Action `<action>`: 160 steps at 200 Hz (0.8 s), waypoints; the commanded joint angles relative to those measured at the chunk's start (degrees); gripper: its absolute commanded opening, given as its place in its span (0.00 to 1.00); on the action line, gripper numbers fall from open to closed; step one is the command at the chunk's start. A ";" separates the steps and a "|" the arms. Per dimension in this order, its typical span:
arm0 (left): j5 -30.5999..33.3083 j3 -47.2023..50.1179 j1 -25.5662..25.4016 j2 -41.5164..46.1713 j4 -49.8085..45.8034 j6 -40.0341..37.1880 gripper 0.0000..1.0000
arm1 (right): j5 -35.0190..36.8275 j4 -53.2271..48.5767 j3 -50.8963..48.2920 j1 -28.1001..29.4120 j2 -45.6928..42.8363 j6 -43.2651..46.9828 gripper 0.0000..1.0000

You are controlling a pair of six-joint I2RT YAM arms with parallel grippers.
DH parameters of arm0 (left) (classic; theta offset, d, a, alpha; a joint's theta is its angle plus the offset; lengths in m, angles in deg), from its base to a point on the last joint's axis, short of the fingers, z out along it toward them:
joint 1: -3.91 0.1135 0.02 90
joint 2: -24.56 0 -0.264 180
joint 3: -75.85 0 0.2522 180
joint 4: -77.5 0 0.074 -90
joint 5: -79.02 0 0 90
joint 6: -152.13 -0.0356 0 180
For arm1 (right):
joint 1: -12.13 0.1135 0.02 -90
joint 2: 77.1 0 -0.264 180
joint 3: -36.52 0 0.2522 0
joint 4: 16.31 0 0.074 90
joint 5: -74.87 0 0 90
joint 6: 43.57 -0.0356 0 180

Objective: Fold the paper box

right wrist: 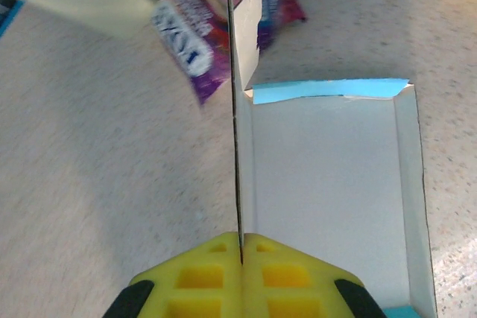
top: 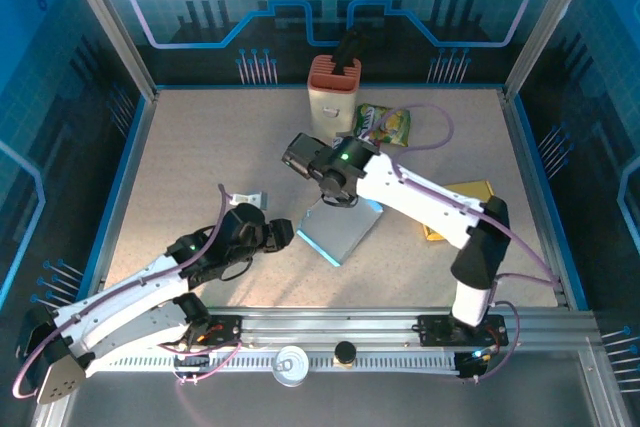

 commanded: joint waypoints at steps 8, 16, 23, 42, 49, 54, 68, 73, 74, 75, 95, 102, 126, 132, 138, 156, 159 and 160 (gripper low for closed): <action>-2.57 0.71 -0.25 -2.97 0.18 -3.58 0.59 | -1.37 -9.49 3.59 -2.57 3.51 -11.97 0.00; -2.94 0.52 -0.26 -4.28 0.57 -4.30 0.59 | -1.35 -8.34 4.15 -2.88 3.92 -10.65 0.02; -3.06 0.20 -0.27 -5.31 0.67 -4.83 0.59 | -1.40 -7.15 4.39 -3.21 4.01 -9.10 0.09; -3.74 -0.46 -0.30 -7.26 1.29 -6.42 0.60 | -0.62 -3.73 3.90 -3.81 3.01 -3.54 0.25; -4.19 -0.56 -0.25 -7.54 1.79 -7.00 0.61 | -0.09 -2.16 3.16 -3.96 2.09 -1.00 0.30; -4.50 -0.60 -0.29 -7.65 2.25 -7.35 0.61 | 0.20 -0.46 2.13 -4.03 1.09 1.08 0.32; -6.04 -0.52 -0.40 -7.83 3.85 -8.32 0.62 | 0.97 6.08 -1.87 -4.35 -2.45 8.60 0.39; -6.67 -0.55 -0.42 -7.87 4.38 -8.64 0.62 | 0.95 8.48 -3.54 -4.51 -3.68 11.25 0.42; -6.85 -0.56 -0.38 -7.85 4.51 -8.69 0.62 | 0.95 8.91 -3.95 -4.54 -4.14 11.72 0.42; -6.99 -0.60 -0.35 -7.88 4.62 -8.72 0.62 | 0.95 9.29 -4.29 -4.60 -4.50 12.18 0.42; -8.68 -1.33 -0.81 -8.76 5.42 -9.58 0.63 | -0.36 22.16 -12.98 -6.38 -12.30 27.10 0.48; -8.94 -1.79 -1.00 -9.19 5.36 -9.62 0.63 | -2.30 29.16 -17.02 -7.61 -15.64 34.97 0.49; -9.18 -3.48 -2.08 -10.74 4.91 -10.13 0.62 | -16.70 47.72 -31.08 -14.87 -27.10 57.50 0.55; -8.85 -3.79 -2.45 -11.07 4.84 -10.21 0.62 | -21.75 50.74 -34.48 -17.71 -29.69 61.24 0.58; -8.24 -3.98 -2.83 -11.38 4.91 -10.32 0.62 | -27.47 53.27 -37.62 -20.60 -31.73 64.68 0.59; -6.80 -4.20 -3.78 -12.67 5.64 -10.43 0.62 | -44.09 57.00 -44.83 -30.39 -36.71 71.07 0.59; -6.54 -4.24 -3.95 -12.93 5.82 -10.49 0.61 | -45.80 56.37 -45.32 -31.87 -37.20 71.87 0.59; -6.39 -4.24 -3.99 -12.97 5.94 -10.54 0.61 | -46.24 56.23 -45.45 -32.24 -37.38 72.05 0.59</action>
